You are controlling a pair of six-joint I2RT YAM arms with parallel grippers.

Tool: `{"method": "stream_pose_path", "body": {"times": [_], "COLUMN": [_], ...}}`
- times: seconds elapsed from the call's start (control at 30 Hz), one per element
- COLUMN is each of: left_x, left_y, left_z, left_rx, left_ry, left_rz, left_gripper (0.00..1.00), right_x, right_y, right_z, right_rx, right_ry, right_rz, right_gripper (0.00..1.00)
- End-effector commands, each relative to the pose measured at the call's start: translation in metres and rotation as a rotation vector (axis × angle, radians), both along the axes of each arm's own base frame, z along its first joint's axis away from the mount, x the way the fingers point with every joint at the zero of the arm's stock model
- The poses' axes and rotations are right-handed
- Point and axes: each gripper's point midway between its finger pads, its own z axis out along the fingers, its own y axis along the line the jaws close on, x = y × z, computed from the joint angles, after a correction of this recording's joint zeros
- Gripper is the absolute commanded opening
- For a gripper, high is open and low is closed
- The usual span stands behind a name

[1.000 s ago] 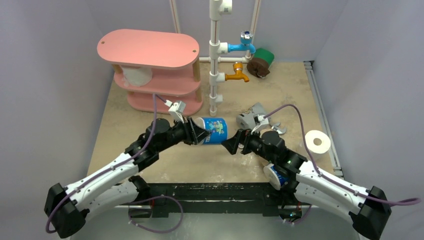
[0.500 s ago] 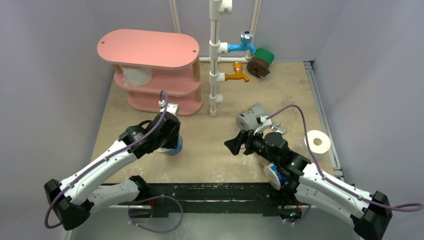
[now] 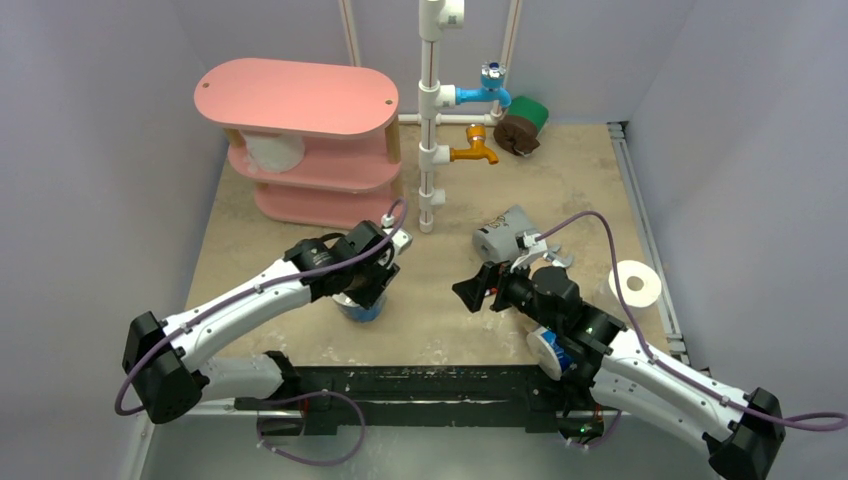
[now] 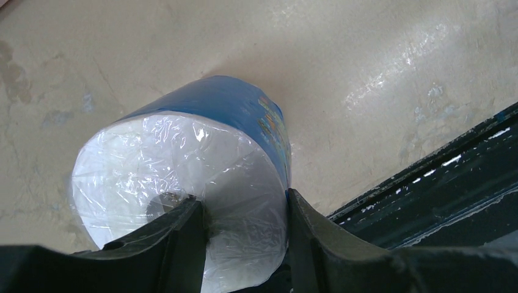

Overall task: Place and organize the paper towels onto the shelf
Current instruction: Adjust the paper towel at the center of the board.

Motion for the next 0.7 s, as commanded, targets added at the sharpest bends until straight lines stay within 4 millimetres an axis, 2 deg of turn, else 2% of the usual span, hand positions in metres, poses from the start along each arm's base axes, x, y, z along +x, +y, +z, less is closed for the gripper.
{"method": "stream_pose_path", "body": {"times": [0.0,0.17,0.27,0.4,0.53,0.67], "left_x": [0.006,0.010,0.010,0.015,0.020,0.020], "left_y": [-0.022,-0.028,-0.027,-0.024,-0.026,-0.022], "left_z": [0.000,-0.011,-0.016,-0.017,0.000,0.036], "left_rx": [-0.039,-0.062,-0.045,-0.011,-0.054,-0.130], "left_ry": [-0.047,-0.074,-0.050,-0.040,-0.097,-0.179], "left_rz": [-0.201,-0.241,-0.200,-0.154,-0.138,-0.100], "left_gripper": [0.37,0.42,0.55,0.66,0.69,0.71], "right_x": [0.005,0.005,0.005,0.006,0.006,0.005], "right_y": [-0.005,-0.005,-0.004,-0.005,-0.007,-0.009], "right_z": [0.006,0.006,0.005,0.004,0.004,0.005], "right_rx": [-0.010,-0.011,-0.015,-0.021,-0.027,-0.028], "right_ry": [-0.036,-0.037,-0.038,-0.040,-0.042,-0.048], "right_rz": [-0.021,-0.019,-0.018,-0.022,-0.025,-0.028], "right_gripper": [0.95,0.96,0.96,0.96,0.96,0.96]}}
